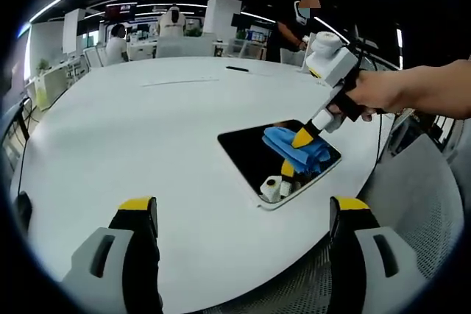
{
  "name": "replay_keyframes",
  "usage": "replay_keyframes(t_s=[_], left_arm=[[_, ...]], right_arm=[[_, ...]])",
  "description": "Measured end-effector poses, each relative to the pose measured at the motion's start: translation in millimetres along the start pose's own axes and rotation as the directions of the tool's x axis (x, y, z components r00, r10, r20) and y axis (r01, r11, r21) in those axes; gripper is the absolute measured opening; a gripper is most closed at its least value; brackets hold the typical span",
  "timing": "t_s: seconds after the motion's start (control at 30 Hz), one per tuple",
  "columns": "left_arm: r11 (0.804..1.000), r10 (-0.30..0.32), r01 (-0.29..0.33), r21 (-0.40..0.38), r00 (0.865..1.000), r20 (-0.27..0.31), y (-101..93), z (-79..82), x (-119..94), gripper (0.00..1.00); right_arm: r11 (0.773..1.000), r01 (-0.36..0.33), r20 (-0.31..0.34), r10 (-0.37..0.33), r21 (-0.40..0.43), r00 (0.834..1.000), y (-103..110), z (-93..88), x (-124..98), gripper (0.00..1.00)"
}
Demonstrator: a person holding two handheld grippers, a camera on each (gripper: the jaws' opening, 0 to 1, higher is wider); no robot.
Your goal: Wipe the mirror surface with the cleaning cloth until all visible marks leave the cleaned area.
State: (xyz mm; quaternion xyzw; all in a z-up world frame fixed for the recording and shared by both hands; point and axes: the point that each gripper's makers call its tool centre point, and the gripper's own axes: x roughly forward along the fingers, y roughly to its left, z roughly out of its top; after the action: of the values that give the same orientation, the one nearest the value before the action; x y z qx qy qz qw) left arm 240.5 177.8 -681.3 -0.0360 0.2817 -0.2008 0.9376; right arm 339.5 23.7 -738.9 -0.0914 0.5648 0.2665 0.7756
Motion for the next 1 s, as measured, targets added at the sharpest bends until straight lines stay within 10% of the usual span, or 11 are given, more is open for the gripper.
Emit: replay_keyframes(t_s=[1.0], left_arm=[[1.000, 0.015, -0.015, 0.026, 1.000, 0.004, 5.2, -1.3, 3.6, 0.99]], right_arm=[[1.000, -0.011, 0.018, 0.011, 0.003, 1.000, -17.1, 44.0, 11.5, 0.00]])
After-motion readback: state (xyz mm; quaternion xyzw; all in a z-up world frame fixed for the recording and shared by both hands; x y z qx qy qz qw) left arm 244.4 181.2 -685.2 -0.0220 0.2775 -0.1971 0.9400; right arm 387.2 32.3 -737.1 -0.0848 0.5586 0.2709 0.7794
